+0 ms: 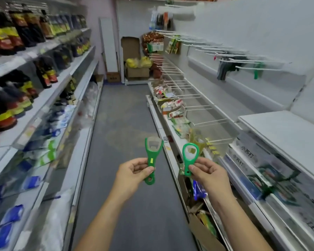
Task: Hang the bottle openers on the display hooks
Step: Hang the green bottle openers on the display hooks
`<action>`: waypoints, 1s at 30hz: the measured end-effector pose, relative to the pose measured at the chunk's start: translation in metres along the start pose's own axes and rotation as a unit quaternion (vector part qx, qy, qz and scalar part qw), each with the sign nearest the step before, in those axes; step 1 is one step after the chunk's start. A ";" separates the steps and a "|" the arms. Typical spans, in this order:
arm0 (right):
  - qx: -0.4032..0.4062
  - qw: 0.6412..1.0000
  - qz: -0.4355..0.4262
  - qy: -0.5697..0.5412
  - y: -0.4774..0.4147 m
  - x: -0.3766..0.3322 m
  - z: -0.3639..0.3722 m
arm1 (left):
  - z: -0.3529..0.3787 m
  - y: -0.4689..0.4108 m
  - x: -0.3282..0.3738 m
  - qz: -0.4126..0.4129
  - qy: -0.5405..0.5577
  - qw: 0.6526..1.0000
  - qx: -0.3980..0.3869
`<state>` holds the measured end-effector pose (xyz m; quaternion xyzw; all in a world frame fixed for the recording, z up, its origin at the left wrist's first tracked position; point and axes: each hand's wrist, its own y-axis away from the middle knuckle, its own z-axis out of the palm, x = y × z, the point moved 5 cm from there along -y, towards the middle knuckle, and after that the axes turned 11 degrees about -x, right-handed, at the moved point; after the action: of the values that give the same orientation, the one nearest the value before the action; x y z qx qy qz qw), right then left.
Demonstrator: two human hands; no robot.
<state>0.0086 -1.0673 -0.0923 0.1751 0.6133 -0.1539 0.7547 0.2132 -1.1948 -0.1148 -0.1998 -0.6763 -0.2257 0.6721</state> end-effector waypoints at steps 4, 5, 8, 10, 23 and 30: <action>0.031 0.999 0.001 0.011 -0.083 0.007 0.032 | -0.047 -0.085 -0.001 -0.005 0.011 1.000 -0.021; 0.041 0.999 0.002 0.008 -0.101 0.007 0.040 | -0.055 -0.104 0.000 -0.009 0.014 0.999 -0.031; 0.072 0.997 0.006 0.005 -0.153 0.004 0.054 | -0.075 -0.162 0.004 -0.020 0.011 0.998 -0.059; 0.093 0.996 0.005 0.004 -0.186 0.001 0.058 | -0.083 -0.201 0.007 -0.024 0.007 0.997 -0.076; 0.207 0.978 -0.028 -0.013 -0.375 -0.012 -0.011 | -0.030 -0.449 0.027 -0.027 -0.037 0.977 -0.209; 0.331 0.943 -0.042 -0.020 -0.385 -0.030 -0.068 | 0.048 -0.531 0.036 -0.016 -0.067 0.938 -0.339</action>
<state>-0.2290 -1.3792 -0.1047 0.3860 0.5195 -0.3831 0.6590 -0.1318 -1.6030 -0.0978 -0.4198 -0.6064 -0.4385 0.5136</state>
